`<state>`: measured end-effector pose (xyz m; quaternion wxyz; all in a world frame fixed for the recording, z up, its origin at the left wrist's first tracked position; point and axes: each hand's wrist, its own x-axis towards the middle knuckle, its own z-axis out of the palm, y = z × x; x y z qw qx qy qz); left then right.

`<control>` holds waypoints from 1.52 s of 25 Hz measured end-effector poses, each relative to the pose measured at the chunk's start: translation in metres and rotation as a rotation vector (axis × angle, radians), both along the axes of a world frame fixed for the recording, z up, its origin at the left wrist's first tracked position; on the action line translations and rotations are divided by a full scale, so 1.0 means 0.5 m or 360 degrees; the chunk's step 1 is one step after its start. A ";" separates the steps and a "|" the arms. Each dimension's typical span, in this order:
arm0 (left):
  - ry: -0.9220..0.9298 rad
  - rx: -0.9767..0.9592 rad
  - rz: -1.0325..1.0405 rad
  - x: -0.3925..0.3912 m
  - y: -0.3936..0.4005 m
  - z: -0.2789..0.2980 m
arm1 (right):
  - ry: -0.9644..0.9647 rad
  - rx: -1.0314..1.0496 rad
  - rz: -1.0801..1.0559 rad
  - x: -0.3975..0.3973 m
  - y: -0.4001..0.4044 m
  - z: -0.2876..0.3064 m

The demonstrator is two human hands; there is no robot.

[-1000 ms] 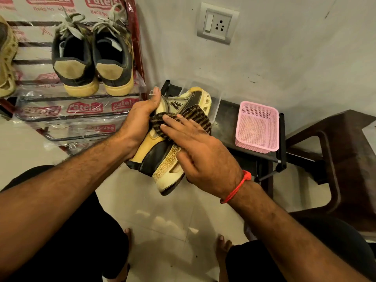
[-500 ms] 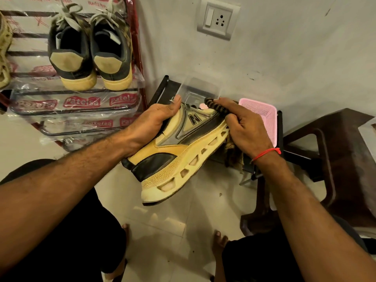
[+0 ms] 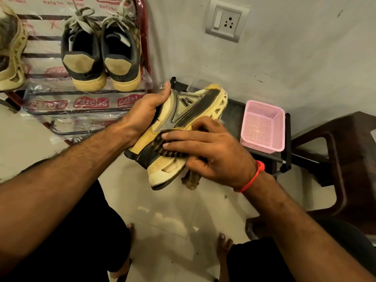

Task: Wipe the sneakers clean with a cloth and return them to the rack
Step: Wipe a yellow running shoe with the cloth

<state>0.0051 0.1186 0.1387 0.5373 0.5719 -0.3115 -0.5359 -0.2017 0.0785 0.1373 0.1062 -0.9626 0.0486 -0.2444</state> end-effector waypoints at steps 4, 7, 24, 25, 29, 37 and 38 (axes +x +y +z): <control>-0.0034 -0.0022 -0.0081 -0.013 0.000 0.009 | -0.0214 -0.0006 -0.0642 -0.055 -0.087 -0.006; -0.0129 -0.0019 -0.0121 -0.017 0.002 0.011 | -0.0263 0.0174 -0.1054 -0.077 -0.120 -0.020; -0.1720 -0.0248 -0.0898 0.010 0.012 -0.013 | -0.0777 0.1061 -0.0893 -0.034 -0.052 0.014; -0.1956 -0.0188 -0.0939 0.013 0.015 -0.012 | -0.0774 0.1014 -0.0930 -0.037 -0.053 0.016; -0.2496 -0.0061 -0.0763 0.024 0.010 0.010 | -0.0753 0.1059 -0.0975 -0.043 -0.061 0.021; -0.2109 -0.0692 0.0064 0.053 0.005 -0.027 | -0.0370 0.1299 -0.1077 -0.047 -0.064 0.020; -0.2036 -0.0799 0.0178 0.057 0.002 -0.029 | -0.0347 0.1326 -0.1041 -0.043 -0.057 0.023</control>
